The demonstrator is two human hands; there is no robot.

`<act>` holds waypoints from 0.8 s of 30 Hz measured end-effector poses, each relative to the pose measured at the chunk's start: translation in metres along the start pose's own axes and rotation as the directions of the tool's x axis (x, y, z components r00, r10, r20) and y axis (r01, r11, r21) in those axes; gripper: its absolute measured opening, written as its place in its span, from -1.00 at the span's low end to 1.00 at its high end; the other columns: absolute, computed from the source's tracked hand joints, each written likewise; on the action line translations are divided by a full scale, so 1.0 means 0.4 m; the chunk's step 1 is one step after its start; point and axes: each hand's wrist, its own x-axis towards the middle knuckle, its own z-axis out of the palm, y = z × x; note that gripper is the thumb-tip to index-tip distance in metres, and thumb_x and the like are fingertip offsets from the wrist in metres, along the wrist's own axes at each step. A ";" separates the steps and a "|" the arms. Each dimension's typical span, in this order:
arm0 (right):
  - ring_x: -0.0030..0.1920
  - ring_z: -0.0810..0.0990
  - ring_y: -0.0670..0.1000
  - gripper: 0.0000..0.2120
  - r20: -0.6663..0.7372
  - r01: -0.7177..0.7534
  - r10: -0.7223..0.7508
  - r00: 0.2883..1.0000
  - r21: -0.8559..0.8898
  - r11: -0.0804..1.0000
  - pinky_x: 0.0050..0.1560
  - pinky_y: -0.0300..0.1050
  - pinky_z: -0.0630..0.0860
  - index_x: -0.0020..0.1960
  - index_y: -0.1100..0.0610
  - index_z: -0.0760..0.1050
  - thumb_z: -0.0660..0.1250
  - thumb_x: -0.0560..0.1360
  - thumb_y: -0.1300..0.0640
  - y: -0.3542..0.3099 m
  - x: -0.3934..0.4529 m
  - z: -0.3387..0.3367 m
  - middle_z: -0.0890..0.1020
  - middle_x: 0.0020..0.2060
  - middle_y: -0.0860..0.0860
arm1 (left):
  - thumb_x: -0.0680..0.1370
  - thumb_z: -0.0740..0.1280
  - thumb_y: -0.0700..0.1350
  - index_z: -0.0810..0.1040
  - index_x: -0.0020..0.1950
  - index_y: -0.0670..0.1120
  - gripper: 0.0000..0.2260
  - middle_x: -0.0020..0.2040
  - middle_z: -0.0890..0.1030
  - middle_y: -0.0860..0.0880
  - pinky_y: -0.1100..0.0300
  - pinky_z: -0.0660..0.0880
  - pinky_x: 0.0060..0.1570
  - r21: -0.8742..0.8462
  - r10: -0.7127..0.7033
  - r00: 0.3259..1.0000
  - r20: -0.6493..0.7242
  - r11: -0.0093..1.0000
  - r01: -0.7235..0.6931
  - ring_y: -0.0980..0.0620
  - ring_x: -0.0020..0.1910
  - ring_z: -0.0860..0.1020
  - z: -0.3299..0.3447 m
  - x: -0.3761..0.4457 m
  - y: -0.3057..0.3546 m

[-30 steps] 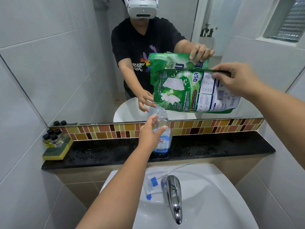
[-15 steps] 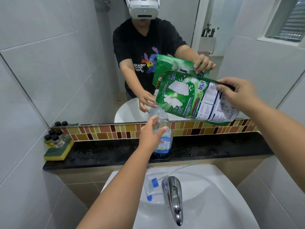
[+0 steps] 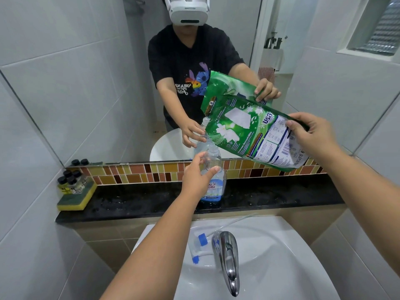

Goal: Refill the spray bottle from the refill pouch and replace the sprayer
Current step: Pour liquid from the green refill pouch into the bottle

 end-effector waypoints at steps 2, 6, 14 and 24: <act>-0.25 0.53 -0.35 -0.88 -0.003 0.004 -0.004 1.000 -0.005 1.000 -0.24 -0.46 0.41 -0.04 -0.05 0.59 0.32 0.54 0.15 0.003 -0.002 0.001 0.64 -0.19 -0.18 | 0.50 0.43 0.05 0.34 0.38 0.16 -0.51 0.33 0.47 0.06 0.30 0.34 -0.18 -0.003 -0.004 1.000 0.002 1.000 0.004 0.16 0.16 0.37 0.001 0.000 0.000; -0.24 0.53 -0.32 -0.88 -0.004 0.003 -0.003 1.000 -0.014 1.000 -0.22 -0.39 0.42 -0.03 -0.04 0.59 0.31 0.54 0.14 0.002 -0.001 0.002 0.64 -0.19 -0.15 | 0.50 0.43 0.06 0.34 0.37 0.17 -0.51 0.33 0.47 0.06 0.33 0.34 -0.20 0.008 0.002 1.000 0.003 1.000 -0.002 0.16 0.16 0.38 0.000 0.000 -0.001; -0.23 0.55 -0.27 -0.88 -0.007 -0.001 0.001 1.000 -0.005 1.000 -0.21 -0.32 0.46 -0.04 -0.06 0.59 0.31 0.55 0.14 -0.005 -0.001 0.002 0.64 -0.19 -0.17 | 0.49 0.43 0.06 0.35 0.36 0.18 -0.52 0.32 0.47 0.07 0.29 0.36 -0.18 0.001 0.002 1.000 0.000 1.000 -0.002 0.14 0.17 0.39 0.000 0.000 -0.003; -0.07 0.62 0.05 -0.85 0.027 -0.010 0.011 1.000 -0.013 1.000 -0.06 -0.05 0.54 0.06 0.08 0.61 0.29 0.56 0.14 -0.010 -0.007 0.000 0.67 -0.10 0.03 | 0.49 0.43 0.06 0.36 0.36 0.18 -0.52 0.33 0.47 0.07 0.08 0.47 0.06 -0.003 -0.012 1.000 -0.004 1.000 0.012 0.07 0.24 0.43 0.002 0.001 -0.003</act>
